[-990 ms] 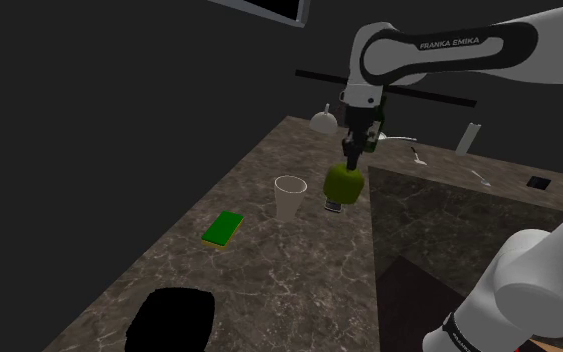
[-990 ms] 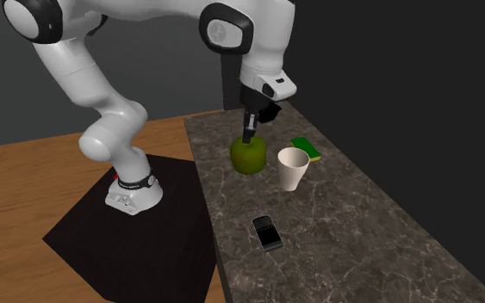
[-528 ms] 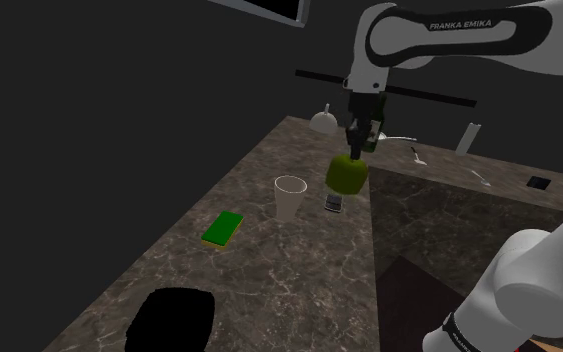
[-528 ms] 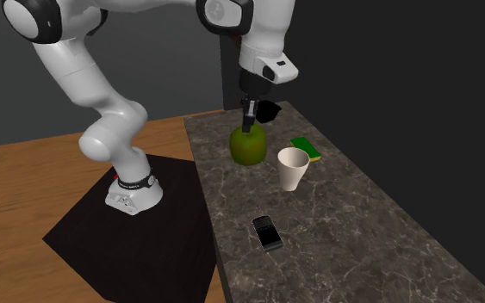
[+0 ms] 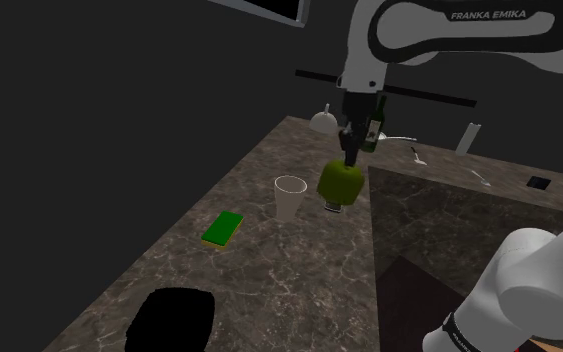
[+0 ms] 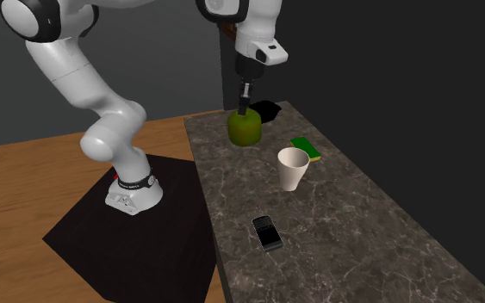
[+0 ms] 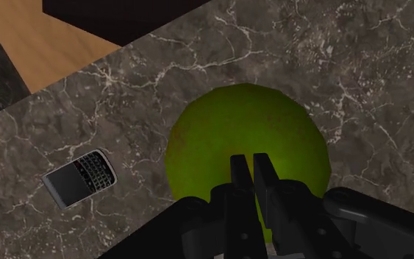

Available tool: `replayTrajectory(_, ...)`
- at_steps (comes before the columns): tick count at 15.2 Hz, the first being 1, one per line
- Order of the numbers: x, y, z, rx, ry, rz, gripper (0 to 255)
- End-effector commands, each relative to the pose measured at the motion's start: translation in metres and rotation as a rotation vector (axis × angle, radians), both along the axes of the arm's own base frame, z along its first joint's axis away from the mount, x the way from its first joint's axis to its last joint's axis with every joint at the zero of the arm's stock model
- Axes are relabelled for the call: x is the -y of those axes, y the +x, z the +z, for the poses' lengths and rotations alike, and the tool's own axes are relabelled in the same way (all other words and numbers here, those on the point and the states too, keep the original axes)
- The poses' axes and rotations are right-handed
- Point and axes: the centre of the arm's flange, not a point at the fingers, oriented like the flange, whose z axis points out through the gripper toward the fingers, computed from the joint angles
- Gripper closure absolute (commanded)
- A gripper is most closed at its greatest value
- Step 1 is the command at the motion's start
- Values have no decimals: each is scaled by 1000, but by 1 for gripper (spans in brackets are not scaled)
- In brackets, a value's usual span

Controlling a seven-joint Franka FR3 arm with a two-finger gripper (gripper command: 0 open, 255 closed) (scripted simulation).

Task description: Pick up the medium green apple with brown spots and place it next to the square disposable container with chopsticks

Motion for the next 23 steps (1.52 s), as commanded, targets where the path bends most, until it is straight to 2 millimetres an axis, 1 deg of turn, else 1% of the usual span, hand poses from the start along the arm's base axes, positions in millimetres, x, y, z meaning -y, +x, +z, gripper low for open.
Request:
replayTrajectory(1, -27, -8, 1, 0, 0, -1, 255)
replayTrajectory(17, -226, -78, 2, 0, 0, -1, 255)
replayTrajectory(18, -243, -84, 2, 0, 0, -1, 255)
replayTrajectory(23, -243, -84, -24, 0, 0, -1, 255)
